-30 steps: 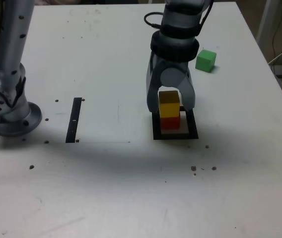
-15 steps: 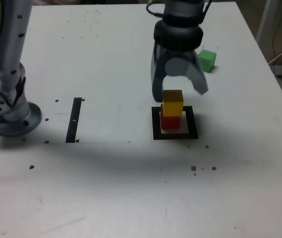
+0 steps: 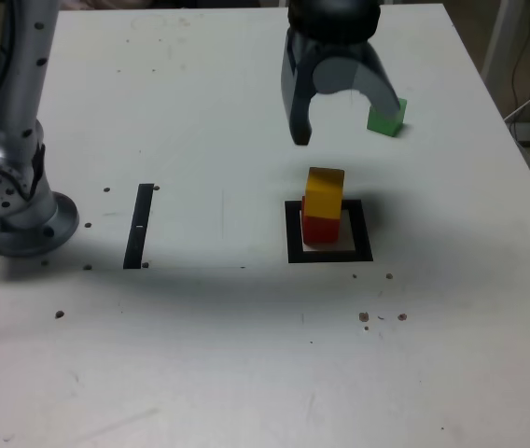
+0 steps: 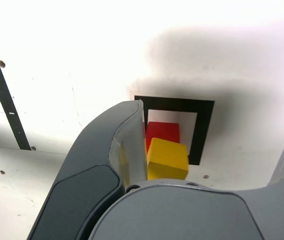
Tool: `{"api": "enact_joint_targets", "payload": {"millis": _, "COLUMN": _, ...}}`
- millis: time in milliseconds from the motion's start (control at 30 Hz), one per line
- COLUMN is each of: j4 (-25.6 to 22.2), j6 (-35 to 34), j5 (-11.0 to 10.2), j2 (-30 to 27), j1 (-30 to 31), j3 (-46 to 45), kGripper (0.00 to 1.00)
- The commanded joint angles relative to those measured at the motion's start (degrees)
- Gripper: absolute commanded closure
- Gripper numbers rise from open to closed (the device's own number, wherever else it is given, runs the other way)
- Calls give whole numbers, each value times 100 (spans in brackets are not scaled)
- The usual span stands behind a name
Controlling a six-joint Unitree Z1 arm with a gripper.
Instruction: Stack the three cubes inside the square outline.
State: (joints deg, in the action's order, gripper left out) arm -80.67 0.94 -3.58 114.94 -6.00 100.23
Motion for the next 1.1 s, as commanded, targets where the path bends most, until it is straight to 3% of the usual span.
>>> {"api": "enact_joint_targets", "payload": {"millis": 0, "j4": -118, "j6": 21, "j5": -3, "j2": 111, "j1": -82, "j3": 205, "kGripper": 1}}
{"api": "enact_joint_targets", "payload": {"millis": 367, "j4": -655, "j6": -363, "j5": 106, "j2": 735, "j1": -593, "j3": 1187, "kGripper": 1}}
{"api": "enact_joint_targets", "payload": {"millis": 700, "j4": -1055, "j6": -691, "j5": 369, "j2": 1380, "j1": -1049, "j3": 2107, "kGripper": 1}}
{"api": "enact_joint_targets", "payload": {"millis": 1067, "j4": -1154, "j6": -1227, "j5": 495, "j2": 1668, "j1": -1299, "j3": 2658, "kGripper": 1}}
